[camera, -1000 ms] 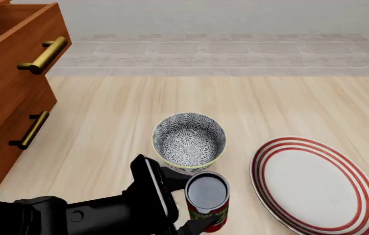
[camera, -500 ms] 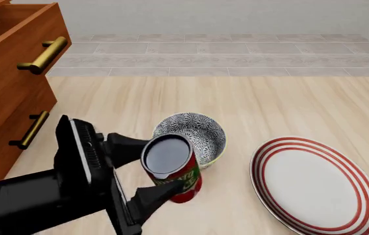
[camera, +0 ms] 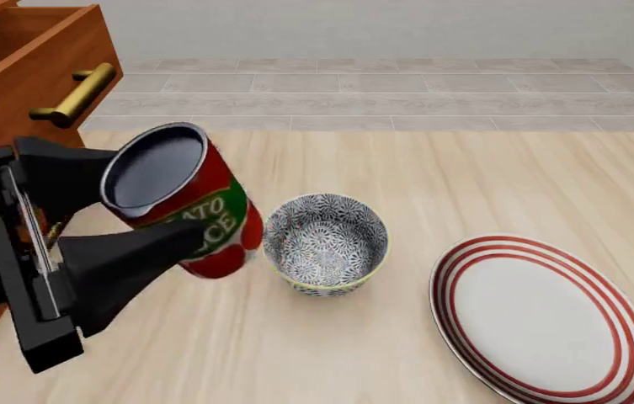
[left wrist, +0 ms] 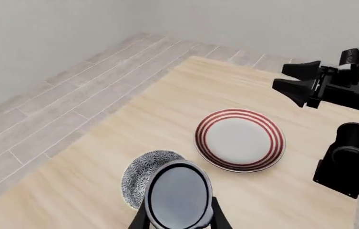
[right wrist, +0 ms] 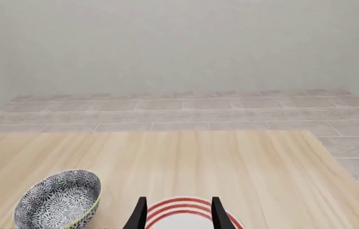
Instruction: Put the ketchup in the top drawer of the cabinet.
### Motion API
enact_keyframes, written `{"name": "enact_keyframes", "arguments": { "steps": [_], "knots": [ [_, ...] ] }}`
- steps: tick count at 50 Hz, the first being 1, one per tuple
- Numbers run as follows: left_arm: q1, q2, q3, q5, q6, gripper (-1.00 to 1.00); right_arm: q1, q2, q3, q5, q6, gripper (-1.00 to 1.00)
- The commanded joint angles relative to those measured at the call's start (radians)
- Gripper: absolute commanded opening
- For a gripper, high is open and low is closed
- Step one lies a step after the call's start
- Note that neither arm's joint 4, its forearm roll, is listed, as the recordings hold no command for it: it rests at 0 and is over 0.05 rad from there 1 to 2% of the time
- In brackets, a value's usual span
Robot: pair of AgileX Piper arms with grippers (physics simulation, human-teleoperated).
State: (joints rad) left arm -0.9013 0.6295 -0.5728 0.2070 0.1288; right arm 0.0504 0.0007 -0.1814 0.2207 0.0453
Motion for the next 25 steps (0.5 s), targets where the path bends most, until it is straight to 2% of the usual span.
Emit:
{"name": "enact_keyframes", "arguments": {
  "steps": [1, 10, 12, 15, 19, 21, 22, 25],
  "knots": [
    [0.107, -0.116, -0.084, 0.166, 0.055, -1.0, 0.003, 0.0, 0.008, -0.001, -0.007, 1.0],
    [0.159, -0.119, -0.181, 0.258, 0.05, -1.0, 0.007, 0.0, 0.005, 0.001, -0.014, 1.0],
    [0.172, -0.127, -0.196, 0.276, 0.069, -1.0, 0.005, 0.0, 0.008, -0.001, -0.013, 1.0],
    [0.19, -0.115, -0.234, 0.312, 0.05, -1.0, 0.005, 0.0, 0.015, -0.005, -0.012, 1.0],
    [0.213, -0.101, -0.257, 0.332, 0.057, -1.0, 0.008, 0.001, 0.015, 0.0, -0.012, 1.0],
    [0.251, -0.075, -0.272, 0.354, 0.026, -1.0, 0.01, 0.001, 0.02, -0.004, -0.01, 1.0],
    [0.258, -0.083, -0.277, 0.351, 0.046, -1.0, 0.01, 0.001, 0.021, -0.004, -0.011, 1.0],
    [0.273, -0.065, -0.286, 0.358, 0.042, -1.0, 0.009, 0.001, 0.019, -0.001, -0.01, 1.0]
  ]
}}
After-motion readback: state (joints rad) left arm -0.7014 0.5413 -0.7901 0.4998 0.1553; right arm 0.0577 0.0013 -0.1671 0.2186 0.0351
